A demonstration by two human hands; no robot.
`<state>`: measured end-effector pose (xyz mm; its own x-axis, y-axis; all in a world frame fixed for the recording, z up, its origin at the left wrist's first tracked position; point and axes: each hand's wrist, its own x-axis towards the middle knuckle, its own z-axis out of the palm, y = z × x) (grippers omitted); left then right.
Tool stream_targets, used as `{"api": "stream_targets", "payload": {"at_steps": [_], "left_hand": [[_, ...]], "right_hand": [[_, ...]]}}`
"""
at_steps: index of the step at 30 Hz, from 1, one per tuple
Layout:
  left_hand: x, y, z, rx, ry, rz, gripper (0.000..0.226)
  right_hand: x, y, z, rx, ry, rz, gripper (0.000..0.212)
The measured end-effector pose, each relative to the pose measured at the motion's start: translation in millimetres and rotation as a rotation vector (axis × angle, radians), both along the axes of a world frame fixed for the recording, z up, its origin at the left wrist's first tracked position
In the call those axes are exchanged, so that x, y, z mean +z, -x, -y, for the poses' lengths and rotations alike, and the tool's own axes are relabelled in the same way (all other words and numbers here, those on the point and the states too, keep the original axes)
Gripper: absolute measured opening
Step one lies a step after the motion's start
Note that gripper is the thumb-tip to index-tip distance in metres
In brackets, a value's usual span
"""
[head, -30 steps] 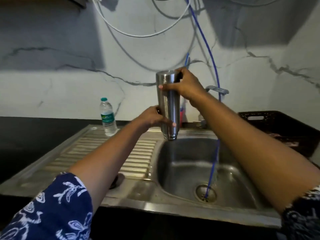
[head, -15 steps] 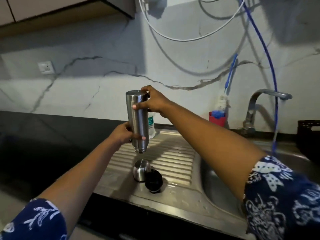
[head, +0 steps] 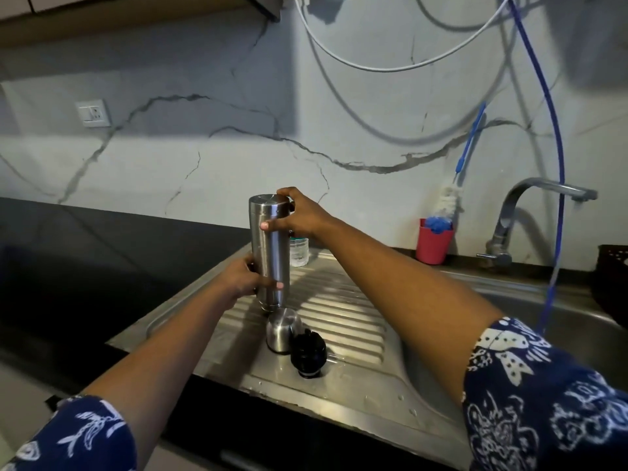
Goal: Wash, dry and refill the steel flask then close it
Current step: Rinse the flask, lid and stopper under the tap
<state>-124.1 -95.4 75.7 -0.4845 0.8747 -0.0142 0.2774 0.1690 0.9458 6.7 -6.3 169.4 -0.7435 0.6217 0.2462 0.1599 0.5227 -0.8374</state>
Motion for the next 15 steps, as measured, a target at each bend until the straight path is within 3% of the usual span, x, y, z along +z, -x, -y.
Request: {"api": "stream_targets", "payload": {"at_steps": [11, 15], "left_hand": [[-4, 2, 3, -0.022, 0.043, -0.037, 0.079], [-1, 4, 14, 0.002, 0.18, -0.05, 0.089]], "right_hand": [[0, 3, 3, -0.021, 0.029, 0.031, 0.086], [-3, -11, -1, -0.098, 0.124, 0.056, 0.093]]}}
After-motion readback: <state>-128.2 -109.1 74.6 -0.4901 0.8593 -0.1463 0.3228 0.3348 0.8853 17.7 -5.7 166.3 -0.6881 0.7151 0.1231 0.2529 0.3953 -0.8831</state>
